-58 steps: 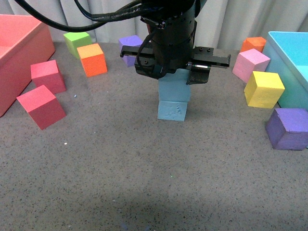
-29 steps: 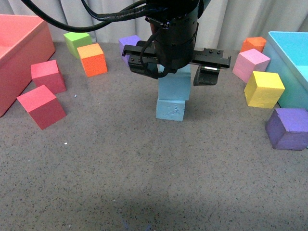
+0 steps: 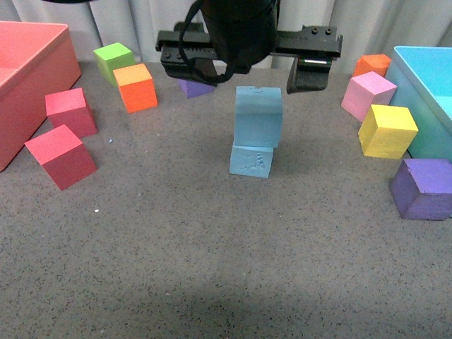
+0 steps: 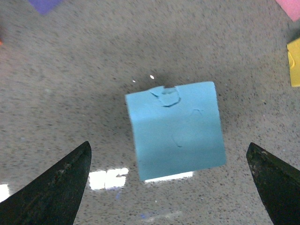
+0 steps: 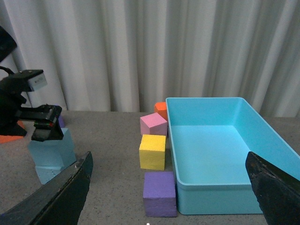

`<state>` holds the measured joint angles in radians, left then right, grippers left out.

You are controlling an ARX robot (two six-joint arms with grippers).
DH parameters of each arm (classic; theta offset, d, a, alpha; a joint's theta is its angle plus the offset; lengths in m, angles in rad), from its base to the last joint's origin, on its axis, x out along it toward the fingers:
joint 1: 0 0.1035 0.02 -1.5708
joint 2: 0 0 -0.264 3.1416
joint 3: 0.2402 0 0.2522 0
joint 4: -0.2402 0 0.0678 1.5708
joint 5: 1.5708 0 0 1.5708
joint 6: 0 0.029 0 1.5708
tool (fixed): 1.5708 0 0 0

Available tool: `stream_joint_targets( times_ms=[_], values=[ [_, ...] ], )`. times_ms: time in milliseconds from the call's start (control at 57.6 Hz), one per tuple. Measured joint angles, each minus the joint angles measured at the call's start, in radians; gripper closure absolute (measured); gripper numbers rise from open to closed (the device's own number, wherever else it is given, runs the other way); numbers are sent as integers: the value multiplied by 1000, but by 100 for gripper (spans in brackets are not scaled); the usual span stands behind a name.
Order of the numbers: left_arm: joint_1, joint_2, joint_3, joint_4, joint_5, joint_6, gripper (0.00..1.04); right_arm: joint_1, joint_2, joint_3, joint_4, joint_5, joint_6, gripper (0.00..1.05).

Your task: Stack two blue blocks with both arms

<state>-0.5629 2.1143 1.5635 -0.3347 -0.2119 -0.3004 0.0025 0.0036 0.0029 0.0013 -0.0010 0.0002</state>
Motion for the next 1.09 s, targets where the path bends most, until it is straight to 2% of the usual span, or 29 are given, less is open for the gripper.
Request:
stream_joint_targets(
  times_ms=[17, 52, 104, 139, 174, 226, 312, 486, 798, 1094],
  values=[
    [0, -6, -8, 9, -11, 1, 7, 0, 0, 0, 0, 0, 0, 10],
    [-2, -32, -72, 129, -86, 45, 11, 0, 0, 0, 0, 0, 0, 10],
    [7, -90, -247, 459, -236, 128, 22, 0, 0, 0, 0, 0, 0, 10],
    [18, -123, -348, 622, -262, 176, 27, 0, 0, 0, 0, -1, 0, 10],
    [32, -153, -446, 780, -262, 201, 32, 0, 0, 0, 0, 0, 0, 10],
    [85, -229, -675, 1184, -240, 249, 47, 0, 0, 0, 0, 2, 0, 10],
    [152, -360, -869, 1400, -197, 273, 64, 0, 0, 0, 0, 2, 0, 10],
    [255, -518, -1147, 1508, -92, 281, 101, 0, 0, 0, 0, -1, 0, 10],
    [365, -766, -1358, 1468, 18, 292, 101, 0, 0, 0, 0, 0, 0, 10],
    [460, -1092, -1497, 1276, 112, 292, 101, 0, 0, 0, 0, 0, 0, 10]
  ],
)
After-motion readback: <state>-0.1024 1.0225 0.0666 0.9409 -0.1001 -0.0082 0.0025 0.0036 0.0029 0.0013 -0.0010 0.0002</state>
